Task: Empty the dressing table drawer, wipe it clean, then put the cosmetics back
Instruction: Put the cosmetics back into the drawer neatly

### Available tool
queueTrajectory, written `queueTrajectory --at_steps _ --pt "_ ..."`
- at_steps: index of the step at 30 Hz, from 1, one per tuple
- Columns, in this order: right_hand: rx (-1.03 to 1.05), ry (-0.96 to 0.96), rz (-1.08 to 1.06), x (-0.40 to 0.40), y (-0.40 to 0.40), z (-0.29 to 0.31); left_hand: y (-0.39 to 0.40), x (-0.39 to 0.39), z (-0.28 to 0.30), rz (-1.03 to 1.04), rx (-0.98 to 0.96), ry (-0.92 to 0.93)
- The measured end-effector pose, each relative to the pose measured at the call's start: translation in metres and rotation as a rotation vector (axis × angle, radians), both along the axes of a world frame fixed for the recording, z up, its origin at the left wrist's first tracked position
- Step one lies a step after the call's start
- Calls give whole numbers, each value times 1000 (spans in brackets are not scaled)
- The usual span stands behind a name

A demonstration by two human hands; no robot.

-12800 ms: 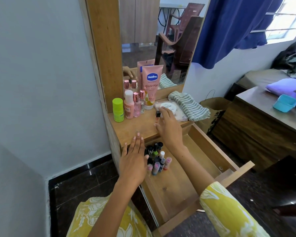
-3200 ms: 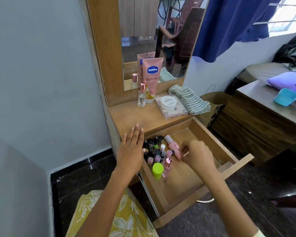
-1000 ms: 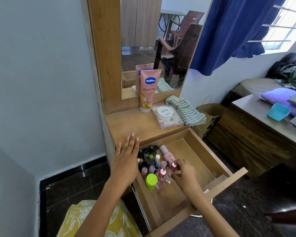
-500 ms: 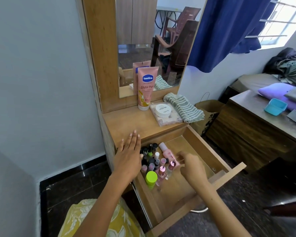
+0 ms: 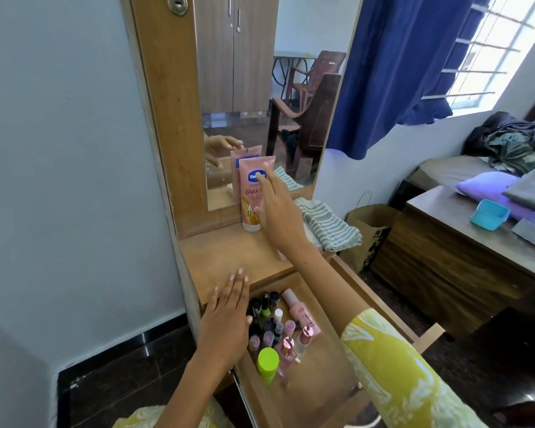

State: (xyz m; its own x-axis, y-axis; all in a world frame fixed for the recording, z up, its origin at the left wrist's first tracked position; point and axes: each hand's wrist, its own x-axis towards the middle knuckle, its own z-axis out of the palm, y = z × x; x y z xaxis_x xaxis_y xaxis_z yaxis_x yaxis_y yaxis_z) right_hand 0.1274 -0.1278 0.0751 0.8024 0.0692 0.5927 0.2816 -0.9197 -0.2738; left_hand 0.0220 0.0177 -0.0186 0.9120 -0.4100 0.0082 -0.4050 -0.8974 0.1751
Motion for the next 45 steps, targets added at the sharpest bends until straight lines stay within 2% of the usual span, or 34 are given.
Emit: queueTrajectory --at_steps 6,8,12,15,17,19,22,27,29,31,32,33,36,38,41,43,45 --pt "-243 18 -61 33 2 8 -1 -1 2 6 5 -2" --pt "-227 -71 -63 33 2 9 -2 -2 3 8 -1 -13" --pt "-191 -384 -56 17 2 20 -1 -2 -1 4 -38 -58" --pt "-176 -388 -31 -6 -3 18 1 -4 0 92 -210 -94" --pt "18 -312 -22 -28 -8 15 3 -7 7 190 -371 -151" --pt "301 -266 -11 -50 -15 12 7 -7 15 221 -469 -262" --pt "663 -108 30 -80 -24 12 13 -4 26 205 -473 -405" --pt "1219 374 188 -124 -38 5 31 -13 43 155 -415 -594" --pt "1339 487 195 -133 -44 1 35 -18 42 120 -376 -670" --pt "1354 528 170 -137 -48 -7 35 -21 42 96 -347 -684" --pt "1287 498 133 -138 -50 -12 35 -22 42 84 -331 -668" --pt "1134 433 70 -138 -52 -17 33 -22 42 73 -317 -645" --pt "486 240 -135 -140 -51 -25 27 -22 43 37 -289 -525" --pt "254 237 -11 -144 -47 -23 21 -21 43 0 -273 -466" --pt "-15 363 300 -145 -40 -21 11 -22 46 -56 -266 -398" --pt "-182 379 352 -143 -39 -24 4 -24 48 -78 -250 -377" --pt "-268 380 315 -144 -40 -24 -2 -26 51 -98 -234 -364"
